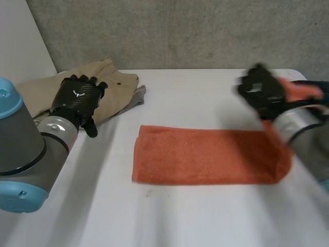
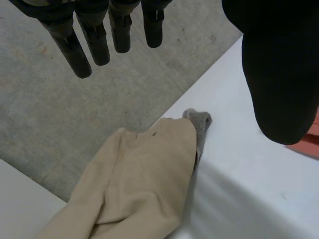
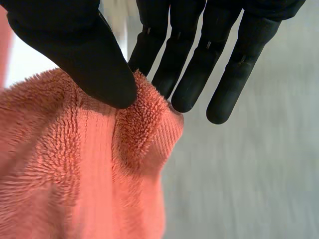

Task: Fold the laundry.

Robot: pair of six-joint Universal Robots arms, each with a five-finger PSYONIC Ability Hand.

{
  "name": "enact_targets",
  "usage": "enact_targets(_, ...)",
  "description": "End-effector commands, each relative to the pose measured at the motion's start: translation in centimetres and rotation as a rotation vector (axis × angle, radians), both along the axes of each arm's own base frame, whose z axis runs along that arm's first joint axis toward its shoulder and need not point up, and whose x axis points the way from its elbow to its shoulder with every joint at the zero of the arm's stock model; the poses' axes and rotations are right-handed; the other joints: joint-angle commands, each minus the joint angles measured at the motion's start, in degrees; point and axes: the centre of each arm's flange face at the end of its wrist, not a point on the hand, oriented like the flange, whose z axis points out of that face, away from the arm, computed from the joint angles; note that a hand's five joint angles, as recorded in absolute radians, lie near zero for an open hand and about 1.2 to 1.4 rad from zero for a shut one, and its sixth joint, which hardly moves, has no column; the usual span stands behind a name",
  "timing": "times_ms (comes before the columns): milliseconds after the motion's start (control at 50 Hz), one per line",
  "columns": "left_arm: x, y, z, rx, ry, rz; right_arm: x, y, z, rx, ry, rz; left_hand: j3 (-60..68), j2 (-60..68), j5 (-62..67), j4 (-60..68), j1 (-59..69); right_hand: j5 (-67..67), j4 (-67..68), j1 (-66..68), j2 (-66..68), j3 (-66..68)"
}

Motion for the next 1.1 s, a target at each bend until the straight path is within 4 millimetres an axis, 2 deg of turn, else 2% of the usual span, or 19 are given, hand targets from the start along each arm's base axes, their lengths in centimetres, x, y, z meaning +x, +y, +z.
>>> enact_targets(20,0.3,0.7,-0.7,0.028,0.002,0.0,11.9,10.3,-6.2,0.053,0.072,0.48,-2.6,-1.9,-2.8,-1.9,-1.0,12.9,11.4,16.2,12.4,12.1)
enact_targets(120,0.4,1.0,-1.3,0.045,-0.005,0.002,13.7,13.7,-10.3,0.134,0.155,0.579,-2.6,-1.9,-2.8,-1.9,-1.0,12.9,11.4,16.2,12.4,12.1)
enact_targets(200,0.5,1.1,-1.6,0.057,-0.01,0.002,13.5,13.9,-10.6,0.162,0.166,0.569,-2.6,-1.9,-2.8,-1.9,-1.0,8.1,6.6,11.4,7.6,7.3)
enact_targets(240,0.5,1.1,-1.6,0.057,-0.01,0.002,13.5,13.6,-9.9,0.155,0.15,0.551,-2.6,-1.9,-2.8,-1.9,-1.0,-29.1,-30.5,-25.8,-29.6,-29.9)
enact_targets(260,0.5,1.1,-1.5,0.052,-0.008,0.002,13.3,13.3,-9.0,0.154,0.126,0.511,-2.6,-1.9,-2.8,-1.9,-1.0,-57.1,-58.6,-53.8,-57.6,-57.9)
enact_targets(300,0.4,1.0,-1.4,0.05,-0.007,0.0,13.1,12.8,-7.8,0.164,0.09,0.444,-2.6,-1.9,-2.8,-1.9,-1.0,-57.1,-58.6,-53.8,-57.6,-57.9)
enact_targets(360,0.3,0.9,-1.1,0.037,-0.002,-0.003,11.3,10.6,-6.1,0.253,-0.021,0.278,-2.6,-1.9,-2.8,-1.9,-1.0,-57.1,-58.6,-53.8,-57.6,-57.9)
enact_targets(400,-0.1,0.9,-0.6,0.021,0.005,-0.012,9.2,8.7,-4.8,0.362,-0.14,0.176,-2.6,-1.9,-2.8,-1.9,-1.0,-57.1,-58.6,-53.8,-57.6,-57.9)
enact_targets(460,-0.2,0.8,-0.5,0.015,0.009,-0.015,7.1,7.5,-3.8,0.491,-0.27,0.099,-2.6,-1.9,-2.8,-1.9,-1.0,-57.1,-58.6,-53.8,-57.6,-57.9)
enact_targets(560,-1.2,1.4,-0.3,0.009,0.012,-0.047,2.6,6.1,-4.8,0.738,-0.377,-0.085,-2.6,-1.9,-2.8,-1.9,-1.0,-57.1,-58.6,-53.8,-57.6,-57.9)
enact_targets(680,-2.1,1.9,-0.7,0.012,0.01,-0.077,-2.1,4.3,-7.6,0.766,-0.292,-0.264,-2.6,-1.9,-2.8,-1.9,-1.0,-56.6,-58.1,-53.3,-57.1,-57.4)
enact_targets(720,-2.2,1.9,-0.8,0.011,0.011,-0.08,-2.8,4.0,-8.3,0.76,-0.257,-0.29,-2.6,-1.9,-2.8,-1.9,-1.0,-44.0,-45.5,-40.7,-44.5,-44.8)
enact_targets(740,-2.3,2.0,-0.8,0.008,0.012,-0.083,-3.4,3.7,-9.0,0.753,-0.216,-0.305,-2.6,-1.9,-2.8,-1.9,-1.0,-18.9,-20.4,-15.7,-19.4,-19.7)
enact_targets(780,-2.4,2.1,-0.8,0.009,0.013,-0.086,-3.7,3.4,-9.3,0.738,-0.182,-0.319,-2.6,-1.9,-2.8,-1.9,-1.0,10.1,8.6,13.4,9.6,9.3)
enact_targets(820,-2.4,2.2,-0.9,0.011,0.01,-0.089,-4.1,2.8,-9.1,0.68,-0.151,-0.35,-2.6,-1.9,-2.8,-1.9,-1.0,12.9,11.4,16.2,12.4,12.1)
enact_targets(880,-2.5,2.4,-0.8,0.009,0.011,-0.094,-4.2,1.8,-8.6,0.59,-0.146,-0.378,-2.6,-1.9,-2.8,-1.9,-1.0,12.9,11.4,16.2,12.4,12.1)
enact_targets(960,-2.5,2.5,-0.6,0.003,0.014,-0.095,-2.5,1.3,-6.6,0.422,-0.143,-0.336,-2.6,-1.9,-2.8,-1.9,-1.0,12.9,11.4,16.2,12.4,12.1)
enact_targets(1020,-2.3,2.6,-0.2,-0.006,0.018,-0.091,1.2,3.4,-4.1,0.309,-0.126,-0.197,-2.6,-1.9,-2.8,-1.9,-1.0,12.9,11.4,16.2,12.4,12.1)
enact_targets(1100,-2.1,2.7,0.3,-0.018,0.026,-0.086,6.2,7.3,-4.0,0.275,-0.101,0.021,-2.6,-1.9,-2.8,-1.9,-1.0,12.9,11.4,16.2,12.4,12.1)
